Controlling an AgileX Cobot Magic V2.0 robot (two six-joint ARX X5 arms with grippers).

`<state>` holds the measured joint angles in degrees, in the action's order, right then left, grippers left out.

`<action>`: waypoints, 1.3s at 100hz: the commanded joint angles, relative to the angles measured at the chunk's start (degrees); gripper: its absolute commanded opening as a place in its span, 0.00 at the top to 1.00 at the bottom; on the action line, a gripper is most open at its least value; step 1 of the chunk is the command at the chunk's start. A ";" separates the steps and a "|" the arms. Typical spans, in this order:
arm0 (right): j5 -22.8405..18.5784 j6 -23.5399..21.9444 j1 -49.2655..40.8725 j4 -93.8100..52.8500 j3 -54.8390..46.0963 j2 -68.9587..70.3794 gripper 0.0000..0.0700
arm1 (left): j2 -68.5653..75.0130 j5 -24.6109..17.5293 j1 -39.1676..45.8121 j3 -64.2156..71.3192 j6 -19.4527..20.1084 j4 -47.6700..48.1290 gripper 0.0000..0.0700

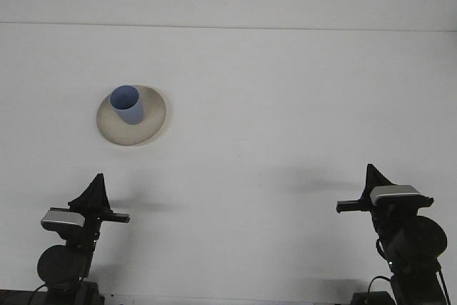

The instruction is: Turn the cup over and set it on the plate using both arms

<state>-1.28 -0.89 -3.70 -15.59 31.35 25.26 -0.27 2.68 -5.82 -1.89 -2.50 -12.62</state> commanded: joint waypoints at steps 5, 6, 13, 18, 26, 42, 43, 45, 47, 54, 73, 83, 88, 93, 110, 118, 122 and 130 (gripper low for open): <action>0.35 -0.11 -0.09 0.61 0.13 0.26 1.00 | 0.09 -0.11 -0.09 1.09 -0.33 -0.61 0.98; 0.46 -0.09 -0.07 0.61 0.13 0.26 1.00 | 0.09 -0.11 -0.09 1.09 -0.33 -0.61 0.98; 4.52 1.16 0.11 2.19 0.13 -0.31 1.00 | 0.09 -0.09 -0.09 1.09 -0.33 -0.63 0.98; 6.34 1.16 0.15 3.15 0.07 -0.92 1.00 | 0.09 -0.11 -0.09 1.09 -0.33 -0.61 0.98; 7.50 1.14 0.37 3.72 -0.33 -2.56 1.00 | 0.09 -0.11 -0.09 1.09 -0.33 -0.61 0.98; 7.45 1.14 0.48 7.39 -4.24 -7.82 1.00 | 0.09 -0.11 -0.09 1.09 -0.33 -0.63 0.99; 7.45 1.14 0.48 7.89 -4.66 -8.22 1.00 | 0.09 -0.11 -0.09 1.09 -0.33 -0.63 0.99; 7.45 1.14 0.48 8.70 -5.40 -8.85 1.00 | 0.09 -0.11 -0.09 1.09 -0.33 -0.63 0.98; 7.43 1.14 0.48 10.01 -6.67 -9.92 1.00 | 0.09 -0.09 -0.09 1.09 -0.33 -0.61 0.98; 7.32 0.72 0.48 13.73 -10.51 -13.09 1.00 | 0.09 -0.11 -0.09 1.09 -0.33 -0.63 0.98; 5.11 -1.20 0.90 16.87 -18.99 -20.98 1.00 | 0.09 -0.11 -0.09 1.09 -0.33 -0.63 0.98; 3.15 -1.27 1.62 16.87 -22.18 -24.35 1.00 | 0.09 -0.11 -0.09 1.09 -0.33 -0.63 0.98; 2.60 -1.33 2.03 17.20 -23.52 -25.29 1.00 | 0.09 -0.11 -0.09 1.09 -0.33 -0.61 0.99; 2.56 -2.03 2.36 17.44 -24.48 -25.18 1.00 | 0.09 -0.11 -0.09 1.09 -0.33 -0.61 0.98; 2.58 -2.78 2.58 20.44 -28.09 -25.18 1.00 | 0.09 -0.11 -0.09 1.09 -0.33 -0.61 0.98; 2.58 -2.80 2.58 22.64 -29.73 -25.18 1.00 | 0.09 -0.11 -0.09 1.09 -0.33 -0.59 0.98; 2.58 -2.86 2.58 23.41 -30.40 -25.18 1.00 | 0.09 -0.11 -0.09 1.09 -0.33 -0.59 0.98; 2.56 -3.21 2.58 22.40 -30.64 -25.18 1.00 | 0.09 -0.11 -0.09 1.09 -0.33 -0.59 0.98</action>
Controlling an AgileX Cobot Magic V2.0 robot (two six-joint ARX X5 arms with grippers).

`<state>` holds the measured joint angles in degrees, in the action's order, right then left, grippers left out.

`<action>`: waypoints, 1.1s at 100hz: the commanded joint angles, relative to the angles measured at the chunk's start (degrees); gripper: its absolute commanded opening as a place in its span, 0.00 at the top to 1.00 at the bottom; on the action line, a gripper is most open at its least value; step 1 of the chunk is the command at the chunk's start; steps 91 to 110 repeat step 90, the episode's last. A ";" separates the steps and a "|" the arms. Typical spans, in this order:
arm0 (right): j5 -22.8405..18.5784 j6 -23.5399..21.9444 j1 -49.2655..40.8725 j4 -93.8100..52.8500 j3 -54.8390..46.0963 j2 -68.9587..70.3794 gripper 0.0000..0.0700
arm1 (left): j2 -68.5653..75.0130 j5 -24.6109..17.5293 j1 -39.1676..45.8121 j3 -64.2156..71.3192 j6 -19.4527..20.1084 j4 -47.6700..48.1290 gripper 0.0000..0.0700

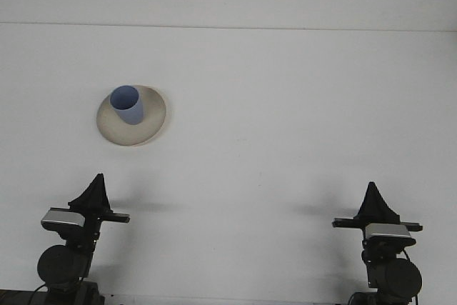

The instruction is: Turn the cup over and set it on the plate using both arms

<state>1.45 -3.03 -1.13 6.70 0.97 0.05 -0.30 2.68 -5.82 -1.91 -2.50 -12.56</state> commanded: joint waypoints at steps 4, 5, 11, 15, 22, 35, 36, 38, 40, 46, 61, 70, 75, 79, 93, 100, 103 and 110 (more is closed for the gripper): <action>-0.15 -1.05 0.00 0.11 -0.26 0.02 1.00 | 0.11 -0.11 -0.09 1.11 -0.33 -0.66 0.98; -0.15 -1.05 0.00 0.13 -0.26 0.02 1.00 | 0.11 -0.09 -0.09 1.11 -0.33 -0.66 0.98; -0.15 -1.05 0.00 0.46 -0.26 0.02 1.00 | 0.11 -0.11 -0.09 1.11 -0.33 -0.66 0.98; -0.13 -1.05 0.00 0.61 -0.26 0.02 1.00 | 0.11 -0.11 -0.09 1.11 -0.33 -0.66 0.98; -0.11 -1.07 0.00 0.55 -0.26 0.02 1.00 | 0.11 -0.11 -0.09 1.11 -0.33 -0.66 0.99; 0.00 -1.07 0.00 0.55 -0.26 0.02 1.00 | 0.11 -0.11 -0.09 1.11 -0.33 -0.66 0.98; 0.02 -1.07 0.00 0.55 -0.26 0.00 1.00 | 0.11 -0.11 -0.09 1.11 -0.33 -0.66 0.98; 0.00 -1.07 0.00 0.55 -0.26 0.02 1.00 | 0.11 -0.09 -0.09 1.11 -0.33 -0.66 0.99; 0.00 -1.07 0.00 0.55 -0.26 0.02 1.00 | 0.11 -0.11 -0.09 1.11 -0.33 -0.66 0.99; 0.00 -1.07 0.00 0.55 -0.26 0.02 1.00 | 0.11 -0.11 -0.09 1.11 -0.33 -0.66 0.98; 0.00 -1.07 0.00 0.55 -0.26 0.02 1.00 | 0.11 -0.11 -0.09 1.11 -0.33 -0.66 0.98; 0.00 -1.07 0.00 0.55 -0.26 0.02 1.00 | 0.11 -0.11 -0.09 1.11 -0.33 -0.66 0.98; 0.00 -1.07 0.00 0.55 -0.26 0.02 1.00 | 0.11 -0.11 -0.09 1.11 -0.33 -0.66 0.99; 0.00 -1.07 0.00 0.55 -0.26 0.02 1.00 | 0.11 -0.11 -0.09 1.11 -0.33 -0.66 0.98; 0.02 -1.07 0.00 0.55 -0.26 0.02 1.00 | 0.11 -0.11 -0.09 1.11 -0.33 -0.66 0.98; 0.02 -1.07 0.00 0.55 -0.26 0.02 1.00 | 0.11 -0.11 -0.09 1.11 -0.33 -0.66 0.98; 0.02 -1.07 0.00 0.55 -0.26 0.02 1.00 | 0.11 -0.11 -0.09 1.11 -0.33 -0.66 0.98; 0.02 -1.07 0.00 0.55 -0.26 0.02 1.00 | 0.11 -0.11 -0.09 1.11 -0.33 -0.66 0.98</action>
